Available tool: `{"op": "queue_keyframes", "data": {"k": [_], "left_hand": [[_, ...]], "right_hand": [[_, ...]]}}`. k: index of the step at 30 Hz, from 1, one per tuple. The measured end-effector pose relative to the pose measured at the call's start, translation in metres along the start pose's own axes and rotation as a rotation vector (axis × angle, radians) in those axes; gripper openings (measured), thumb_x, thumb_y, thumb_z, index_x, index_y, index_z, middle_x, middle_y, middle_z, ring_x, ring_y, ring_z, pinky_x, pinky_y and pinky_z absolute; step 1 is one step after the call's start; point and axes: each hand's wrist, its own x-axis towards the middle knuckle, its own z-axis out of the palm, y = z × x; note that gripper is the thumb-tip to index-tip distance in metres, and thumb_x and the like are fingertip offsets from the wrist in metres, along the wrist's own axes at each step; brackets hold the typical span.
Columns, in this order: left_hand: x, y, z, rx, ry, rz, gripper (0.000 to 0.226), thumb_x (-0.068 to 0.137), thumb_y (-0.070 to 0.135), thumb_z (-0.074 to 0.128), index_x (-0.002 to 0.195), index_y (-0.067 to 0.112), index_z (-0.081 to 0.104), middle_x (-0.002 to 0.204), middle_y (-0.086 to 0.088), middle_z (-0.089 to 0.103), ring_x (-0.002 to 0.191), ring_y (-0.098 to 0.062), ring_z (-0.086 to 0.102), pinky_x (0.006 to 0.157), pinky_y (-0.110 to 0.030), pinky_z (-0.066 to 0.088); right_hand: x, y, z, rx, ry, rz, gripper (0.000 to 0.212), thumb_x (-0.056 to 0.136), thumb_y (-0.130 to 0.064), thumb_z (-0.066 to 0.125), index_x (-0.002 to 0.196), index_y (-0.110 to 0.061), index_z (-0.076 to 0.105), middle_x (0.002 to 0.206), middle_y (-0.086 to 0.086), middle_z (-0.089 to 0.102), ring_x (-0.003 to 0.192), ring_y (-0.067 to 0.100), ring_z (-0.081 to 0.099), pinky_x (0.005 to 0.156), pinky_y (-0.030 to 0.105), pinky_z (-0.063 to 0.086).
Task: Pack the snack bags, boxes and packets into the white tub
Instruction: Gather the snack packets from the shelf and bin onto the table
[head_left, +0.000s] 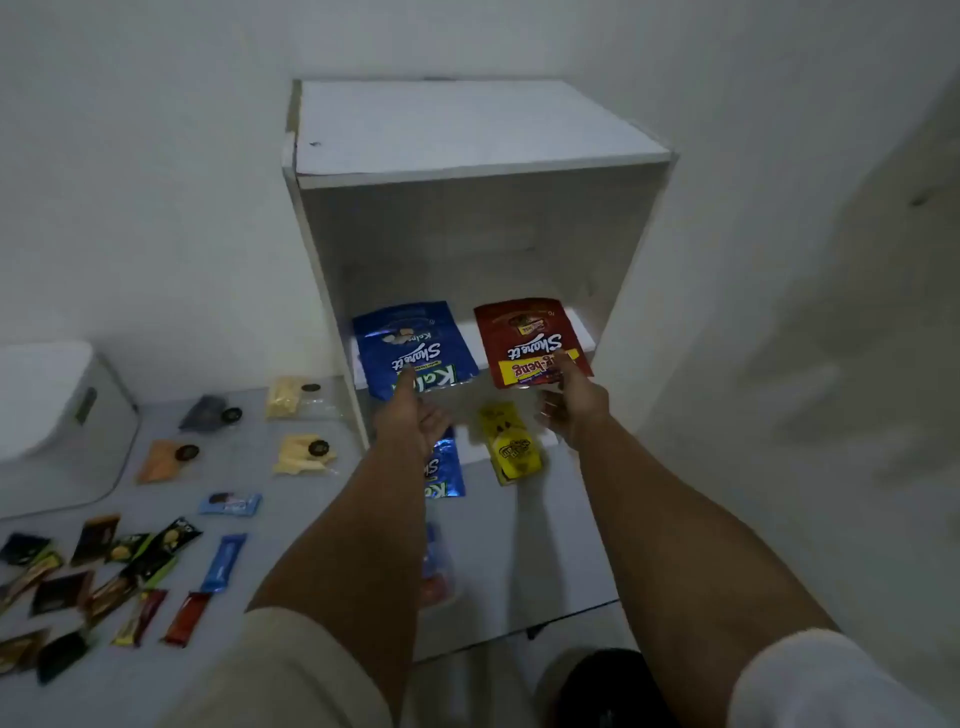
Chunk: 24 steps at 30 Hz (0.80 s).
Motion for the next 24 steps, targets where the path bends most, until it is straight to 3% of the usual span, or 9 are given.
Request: {"op": "queue_keyframes", "data": {"k": [5,7,10,14,16,19,21,23,24], "left_hand": [[0.019,0.012,0.006,-0.002,0.033,-0.002,0.046,0.093,0.035,0.068,0.127,0.004,0.061,0.110,-0.014,0.073,0.089,-0.021,0.073,0.055,-0.030,0.062],[0.023,0.012,0.007,0.015,0.073,0.027,0.037,0.096,0.026,0.065,0.127,0.005,0.061,0.108,-0.013,0.074,0.086,-0.019,0.074,0.063,-0.030,0.063],[0.016,0.010,0.005,0.062,0.118,0.072,0.029,0.101,0.018,0.058,0.127,0.007,0.058,0.110,-0.012,0.075,0.091,-0.020,0.075,0.082,-0.032,0.060],[0.004,-0.001,-0.009,0.074,0.143,0.169,0.026,0.102,0.011,0.055,0.127,0.007,0.055,0.104,-0.016,0.075,0.083,-0.022,0.077,0.073,-0.039,0.064],[-0.007,-0.011,-0.020,0.100,0.152,0.203,0.023,0.101,0.010,0.056,0.123,0.004,0.056,0.100,-0.017,0.075,0.079,-0.023,0.077,0.075,-0.040,0.064],[-0.026,-0.029,-0.040,0.211,0.177,0.274,0.008,0.098,0.011,0.060,0.099,0.004,0.061,0.088,-0.014,0.073,0.075,-0.022,0.075,0.080,-0.043,0.062],[-0.038,-0.039,-0.059,0.361,0.196,0.350,0.014,0.093,0.018,0.064,0.084,0.008,0.064,0.080,-0.013,0.073,0.069,-0.023,0.073,0.076,-0.044,0.062],[-0.050,-0.052,-0.072,0.560,0.221,0.459,0.023,0.081,0.030,0.066,0.082,0.007,0.068,0.080,-0.011,0.073,0.071,-0.027,0.072,0.075,-0.048,0.062],[-0.063,-0.058,-0.076,0.678,0.224,0.530,0.027,0.081,0.032,0.065,0.083,0.005,0.067,0.081,-0.009,0.072,0.074,-0.028,0.070,0.073,-0.043,0.059]], "right_hand": [[0.026,-0.001,0.010,0.026,-0.062,0.053,0.056,0.076,-0.047,0.082,0.112,-0.006,0.069,0.087,0.012,0.076,0.058,0.025,0.066,0.065,0.042,0.062],[0.029,-0.002,0.011,0.010,-0.065,0.056,0.049,0.082,-0.036,0.081,0.114,-0.002,0.067,0.081,0.013,0.073,0.049,0.022,0.062,0.063,0.037,0.057],[0.026,-0.002,0.008,0.013,-0.052,0.031,0.029,0.089,-0.023,0.076,0.107,-0.003,0.066,0.080,0.012,0.073,0.051,0.020,0.066,0.073,0.043,0.054],[0.008,0.008,-0.004,0.080,-0.022,0.015,0.027,0.091,-0.015,0.073,0.113,-0.003,0.064,0.091,0.015,0.075,0.065,0.025,0.071,0.080,0.045,0.060],[-0.007,0.015,-0.013,0.135,-0.017,0.024,0.029,0.090,-0.010,0.072,0.117,-0.003,0.063,0.104,0.019,0.074,0.077,0.029,0.074,0.071,0.044,0.064],[-0.038,0.031,-0.034,0.200,0.026,0.012,0.030,0.089,-0.003,0.069,0.118,-0.002,0.063,0.108,0.020,0.073,0.086,0.034,0.074,0.056,0.042,0.063],[-0.065,0.041,-0.054,0.187,0.054,-0.016,0.030,0.088,0.000,0.067,0.118,-0.003,0.064,0.105,0.018,0.074,0.084,0.032,0.074,0.055,0.040,0.063],[-0.092,0.049,-0.077,0.144,0.101,-0.058,0.025,0.089,0.000,0.064,0.113,-0.007,0.069,0.097,0.013,0.075,0.076,0.025,0.072,0.059,0.037,0.062],[-0.108,0.051,-0.091,0.122,0.119,-0.077,0.020,0.090,0.000,0.062,0.105,-0.011,0.070,0.090,0.010,0.074,0.072,0.022,0.070,0.059,0.035,0.060]]}}
